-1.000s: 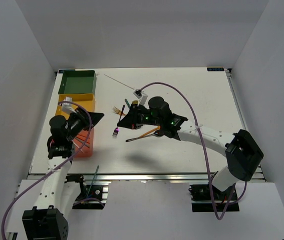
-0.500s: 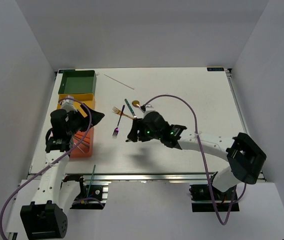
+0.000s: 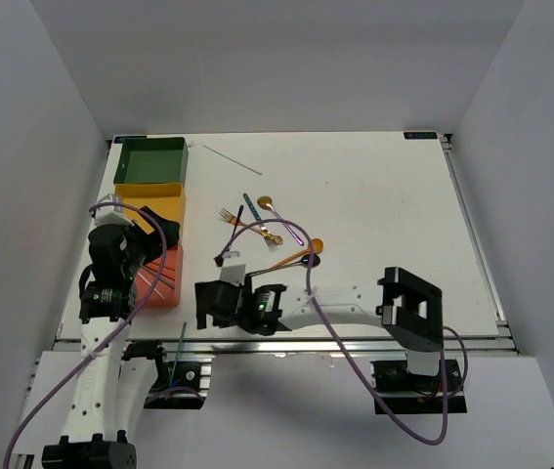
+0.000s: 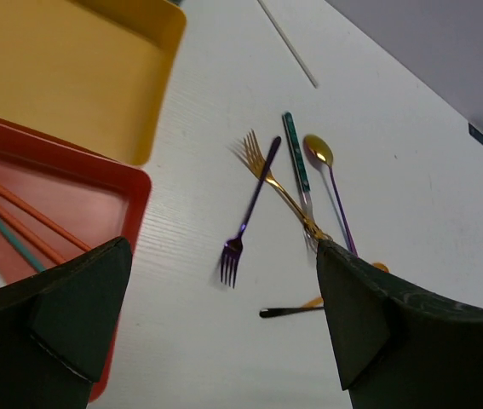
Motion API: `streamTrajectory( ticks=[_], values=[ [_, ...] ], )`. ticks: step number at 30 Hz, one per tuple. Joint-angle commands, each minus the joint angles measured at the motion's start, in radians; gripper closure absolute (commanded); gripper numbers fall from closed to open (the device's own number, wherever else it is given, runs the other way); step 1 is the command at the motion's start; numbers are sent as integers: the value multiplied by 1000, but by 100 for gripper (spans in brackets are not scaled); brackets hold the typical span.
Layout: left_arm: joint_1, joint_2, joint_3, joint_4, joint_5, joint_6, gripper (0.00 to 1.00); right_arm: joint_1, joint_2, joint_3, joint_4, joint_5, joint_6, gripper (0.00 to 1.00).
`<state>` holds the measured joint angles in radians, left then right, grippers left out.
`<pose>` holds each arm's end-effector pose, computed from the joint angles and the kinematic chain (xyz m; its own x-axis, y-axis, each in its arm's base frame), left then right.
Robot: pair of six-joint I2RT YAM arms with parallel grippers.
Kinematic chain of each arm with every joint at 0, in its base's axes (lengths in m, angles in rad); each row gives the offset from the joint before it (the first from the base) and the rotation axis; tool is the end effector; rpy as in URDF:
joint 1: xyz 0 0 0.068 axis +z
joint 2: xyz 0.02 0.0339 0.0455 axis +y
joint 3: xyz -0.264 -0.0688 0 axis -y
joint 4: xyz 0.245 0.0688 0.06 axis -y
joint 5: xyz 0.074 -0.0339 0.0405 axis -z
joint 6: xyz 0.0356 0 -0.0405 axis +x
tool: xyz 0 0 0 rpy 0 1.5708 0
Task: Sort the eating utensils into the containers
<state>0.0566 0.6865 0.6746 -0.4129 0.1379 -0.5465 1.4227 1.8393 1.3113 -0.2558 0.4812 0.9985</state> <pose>0.1611 0.0042 0.2929 -0.3874 -0.5375 -0.7490 -0.1549 0.8388 -0.5219 0.0763 0.3998 0.2219 -0.7528 0.0044 -0.6582 -0.3610 0.8334 0.4184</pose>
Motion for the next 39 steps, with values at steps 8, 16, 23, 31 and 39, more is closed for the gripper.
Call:
streamTrajectory(
  ticks=[8, 16, 23, 31, 39],
  values=[
    [-1, -100, 57, -64, -205, 31, 2, 76, 202, 333, -200, 7, 189, 11],
    [2, -110, 34, -52, -216, 17, 2, 116, 323, 427, -203, -12, 154, 11],
    [2, -183, 20, -47, -244, 0, 2, 127, 371, 468, -208, -36, 212, 19],
    [3, -196, 19, -52, -235, -1, 2, 124, 396, 444, -135, -93, 282, 25],
    [3, -226, 16, -49, -236, -4, 2, 93, 434, 425, -34, -177, 308, 42]
  ],
)
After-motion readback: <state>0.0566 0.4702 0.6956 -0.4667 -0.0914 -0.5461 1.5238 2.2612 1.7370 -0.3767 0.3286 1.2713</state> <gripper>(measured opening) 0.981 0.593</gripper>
